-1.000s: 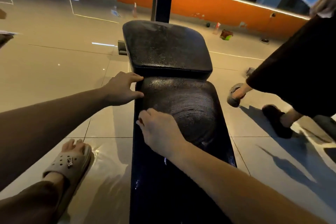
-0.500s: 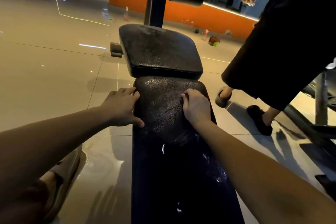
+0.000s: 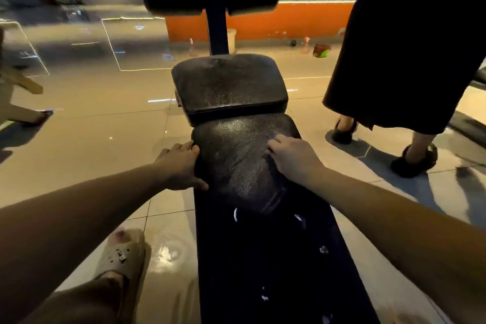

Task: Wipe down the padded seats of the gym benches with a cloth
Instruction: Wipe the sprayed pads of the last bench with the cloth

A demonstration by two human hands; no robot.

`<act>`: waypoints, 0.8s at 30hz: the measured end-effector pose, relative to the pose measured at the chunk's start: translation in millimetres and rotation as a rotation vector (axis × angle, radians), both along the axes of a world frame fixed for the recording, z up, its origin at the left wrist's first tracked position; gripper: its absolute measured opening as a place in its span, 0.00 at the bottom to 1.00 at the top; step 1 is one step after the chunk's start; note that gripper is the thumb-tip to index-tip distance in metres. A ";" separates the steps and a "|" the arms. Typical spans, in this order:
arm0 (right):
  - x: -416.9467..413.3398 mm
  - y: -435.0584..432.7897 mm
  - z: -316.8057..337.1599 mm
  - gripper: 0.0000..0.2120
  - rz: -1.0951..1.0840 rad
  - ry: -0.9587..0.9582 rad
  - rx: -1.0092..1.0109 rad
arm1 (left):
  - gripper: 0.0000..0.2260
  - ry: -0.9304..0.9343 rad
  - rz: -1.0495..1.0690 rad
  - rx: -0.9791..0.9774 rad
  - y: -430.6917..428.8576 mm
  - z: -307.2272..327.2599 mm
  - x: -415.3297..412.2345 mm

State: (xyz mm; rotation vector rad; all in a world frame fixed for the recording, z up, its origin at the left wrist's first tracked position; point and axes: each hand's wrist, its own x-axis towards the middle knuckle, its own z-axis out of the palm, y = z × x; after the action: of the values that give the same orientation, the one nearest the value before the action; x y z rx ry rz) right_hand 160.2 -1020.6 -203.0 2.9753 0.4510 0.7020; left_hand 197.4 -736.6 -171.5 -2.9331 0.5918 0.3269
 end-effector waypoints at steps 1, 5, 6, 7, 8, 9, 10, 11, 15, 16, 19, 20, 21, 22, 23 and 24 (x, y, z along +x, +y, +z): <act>11.4 -11.9 5.7 0.10 -0.091 0.009 0.008 | 0.49 0.001 0.006 0.012 -0.7 -0.1 0.5; 33.0 -21.9 14.2 0.12 -0.228 0.044 0.088 | 0.51 0.012 0.007 0.027 2.0 -6.0 7.7; 35.1 -16.6 13.8 0.12 -0.226 0.040 0.086 | 0.52 0.006 0.004 0.010 4.1 -9.0 8.3; 35.3 -7.5 15.6 0.12 -0.219 0.037 0.080 | 0.52 0.005 -0.001 -0.008 6.2 -11.1 9.0; 32.3 2.9 15.2 0.12 -0.181 0.042 0.081 | 0.53 0.017 0.003 -0.029 8.7 -13.3 7.6; 25.2 13.0 12.4 0.11 -0.114 0.049 0.090 | 0.53 0.020 0.003 -0.045 9.2 -14.5 7.7; 13.8 23.9 7.2 0.10 -0.026 0.067 0.089 | 0.53 0.012 0.001 -0.054 8.5 -14.8 9.2; -4.1 37.7 1.1 0.09 0.086 0.099 0.083 | 0.53 0.004 -0.002 -0.051 7.1 -13.8 10.2; -75.9 74.7 -20.8 0.05 0.610 0.296 -0.060 | 0.52 -0.013 -0.006 -0.025 1.8 -5.8 12.2; -72.0 70.5 -21.5 0.06 0.653 0.277 -0.087 | 0.52 -0.016 -0.010 -0.031 0.7 -4.6 12.2; -12.7 46.0 -5.0 0.08 0.444 0.048 -0.022 | 0.52 0.015 0.002 -0.106 4.9 -6.4 7.8; 12.9 34.8 5.6 0.09 0.293 -0.005 -0.006 | 0.53 0.014 0.009 -0.130 8.1 -9.5 6.6; 34.8 23.7 17.3 0.10 0.137 -0.004 -0.013 | 0.53 0.010 0.012 -0.152 11.1 -12.7 5.5; 50.9 16.1 25.0 0.11 0.022 0.005 0.008 | 0.54 0.008 0.014 -0.181 13.8 -15.5 4.8; 60.0 13.9 27.8 0.12 -0.035 -0.008 0.053 | 0.54 0.006 0.014 -0.212 16.1 -18.1 4.7; 61.7 17.9 27.3 0.12 -0.051 -0.014 0.088 | 0.54 0.003 0.012 -0.239 17.5 -20.0 4.6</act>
State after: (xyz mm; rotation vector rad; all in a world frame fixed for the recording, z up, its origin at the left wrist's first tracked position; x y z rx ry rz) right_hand 221.8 -1002.7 -175.7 3.0493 0.3511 0.7571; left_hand 202.0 -719.1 -191.5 -3.1655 0.6558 0.2798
